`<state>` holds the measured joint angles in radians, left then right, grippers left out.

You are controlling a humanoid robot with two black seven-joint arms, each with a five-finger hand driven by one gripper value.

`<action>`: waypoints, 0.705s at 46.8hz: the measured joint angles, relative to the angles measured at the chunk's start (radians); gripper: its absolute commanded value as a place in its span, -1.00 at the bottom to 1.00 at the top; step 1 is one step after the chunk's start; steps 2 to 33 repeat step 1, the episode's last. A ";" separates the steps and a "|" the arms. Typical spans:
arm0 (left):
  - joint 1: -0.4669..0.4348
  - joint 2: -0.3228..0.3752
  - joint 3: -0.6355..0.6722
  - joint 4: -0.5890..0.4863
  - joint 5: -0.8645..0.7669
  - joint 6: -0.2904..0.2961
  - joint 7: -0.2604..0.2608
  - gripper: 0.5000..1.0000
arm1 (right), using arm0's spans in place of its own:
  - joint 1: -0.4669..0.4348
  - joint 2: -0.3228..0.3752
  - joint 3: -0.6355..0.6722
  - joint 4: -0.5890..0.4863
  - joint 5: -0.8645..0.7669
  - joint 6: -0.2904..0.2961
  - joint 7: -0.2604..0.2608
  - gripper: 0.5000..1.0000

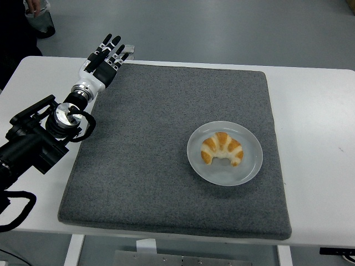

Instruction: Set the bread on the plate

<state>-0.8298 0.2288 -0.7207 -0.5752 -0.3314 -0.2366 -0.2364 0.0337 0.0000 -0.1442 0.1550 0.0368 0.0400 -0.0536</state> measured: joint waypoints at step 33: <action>0.000 0.005 0.000 0.000 0.000 -0.002 0.000 0.97 | 0.000 0.000 0.000 0.000 0.000 0.000 0.000 0.72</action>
